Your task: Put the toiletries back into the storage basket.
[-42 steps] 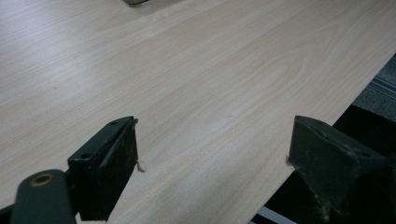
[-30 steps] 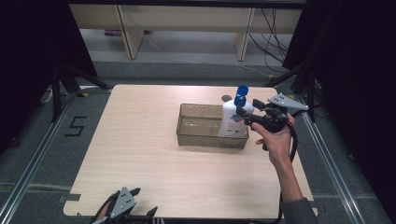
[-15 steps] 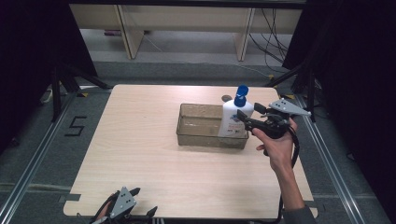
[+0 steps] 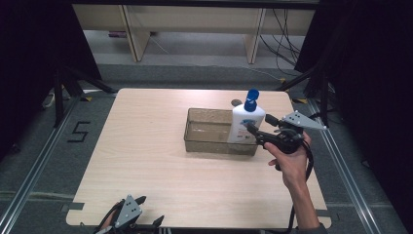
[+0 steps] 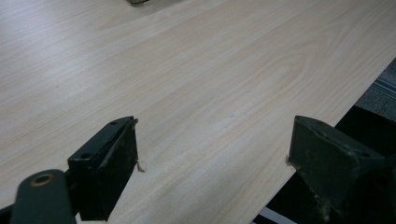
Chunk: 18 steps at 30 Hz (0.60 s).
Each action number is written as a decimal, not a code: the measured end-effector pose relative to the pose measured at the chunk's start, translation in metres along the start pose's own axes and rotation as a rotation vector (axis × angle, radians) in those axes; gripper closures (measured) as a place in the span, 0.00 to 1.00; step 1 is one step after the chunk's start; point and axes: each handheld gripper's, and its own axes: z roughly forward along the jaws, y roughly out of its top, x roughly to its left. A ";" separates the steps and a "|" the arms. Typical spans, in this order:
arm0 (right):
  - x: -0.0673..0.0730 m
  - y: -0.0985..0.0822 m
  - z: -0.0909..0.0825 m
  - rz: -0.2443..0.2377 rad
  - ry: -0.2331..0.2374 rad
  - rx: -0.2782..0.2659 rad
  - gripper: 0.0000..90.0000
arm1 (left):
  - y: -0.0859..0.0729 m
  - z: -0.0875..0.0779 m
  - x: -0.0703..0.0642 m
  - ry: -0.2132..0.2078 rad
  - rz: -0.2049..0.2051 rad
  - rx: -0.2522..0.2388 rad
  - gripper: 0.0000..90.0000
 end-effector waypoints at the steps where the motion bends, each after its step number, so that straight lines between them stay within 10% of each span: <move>1: 0.000 -0.001 -0.001 0.008 0.007 0.005 0.25 | 0.000 -0.001 0.000 0.010 0.005 0.002 0.17; 18: 0.007 -0.009 -0.009 -0.015 0.013 0.009 0.25 | 0.000 -0.001 0.000 0.011 0.009 0.003 0.17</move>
